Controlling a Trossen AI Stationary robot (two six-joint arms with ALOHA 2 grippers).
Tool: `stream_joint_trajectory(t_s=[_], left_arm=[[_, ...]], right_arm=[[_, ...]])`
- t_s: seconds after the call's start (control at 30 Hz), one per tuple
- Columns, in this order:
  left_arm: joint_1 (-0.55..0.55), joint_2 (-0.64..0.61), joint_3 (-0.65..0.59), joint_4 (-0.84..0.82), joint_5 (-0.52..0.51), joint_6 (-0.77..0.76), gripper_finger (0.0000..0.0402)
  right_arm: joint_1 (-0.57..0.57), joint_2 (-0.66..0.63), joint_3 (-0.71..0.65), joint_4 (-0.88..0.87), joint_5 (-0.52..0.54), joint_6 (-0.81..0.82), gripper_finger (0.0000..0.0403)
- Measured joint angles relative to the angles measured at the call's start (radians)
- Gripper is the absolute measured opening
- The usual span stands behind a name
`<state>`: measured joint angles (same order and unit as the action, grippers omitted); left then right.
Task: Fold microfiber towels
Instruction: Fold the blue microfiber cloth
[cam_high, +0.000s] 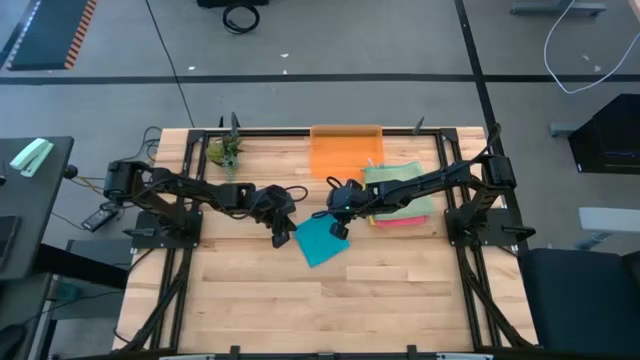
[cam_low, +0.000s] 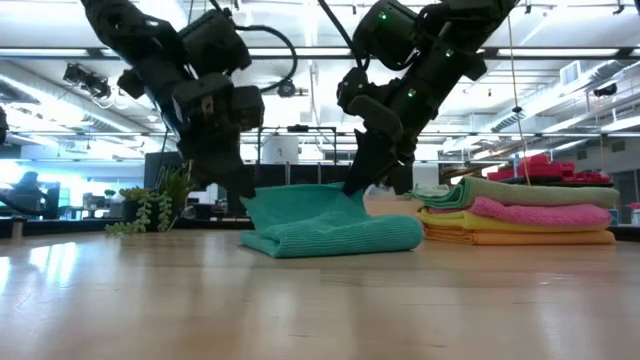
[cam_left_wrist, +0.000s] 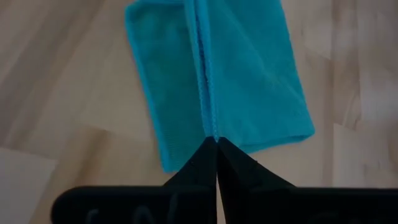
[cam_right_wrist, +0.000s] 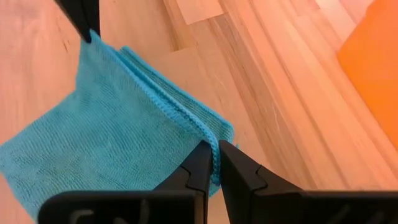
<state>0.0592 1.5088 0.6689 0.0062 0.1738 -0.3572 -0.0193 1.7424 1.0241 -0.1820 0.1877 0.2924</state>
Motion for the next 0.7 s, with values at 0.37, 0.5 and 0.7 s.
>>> stream_joint_trajectory(t_s=[0.37, 0.5, 0.7], left_arm=[[0.001, 0.104, -0.001, 0.024, 0.004, -0.017, 0.0011], [0.001, 0.132, -0.001, 0.011, 0.008, -0.02, 0.001], [0.001, 0.139, 0.0, 0.005, 0.011, -0.016, 0.0012]], right_arm=[[0.003, 0.047, 0.0, 0.034, 0.005, -0.015, 0.0046], [0.001, 0.044, 0.0, 0.034, 0.007, -0.034, 0.0084], [-0.014, -0.007, 0.021, -0.035, 0.015, 0.005, 0.0172]])
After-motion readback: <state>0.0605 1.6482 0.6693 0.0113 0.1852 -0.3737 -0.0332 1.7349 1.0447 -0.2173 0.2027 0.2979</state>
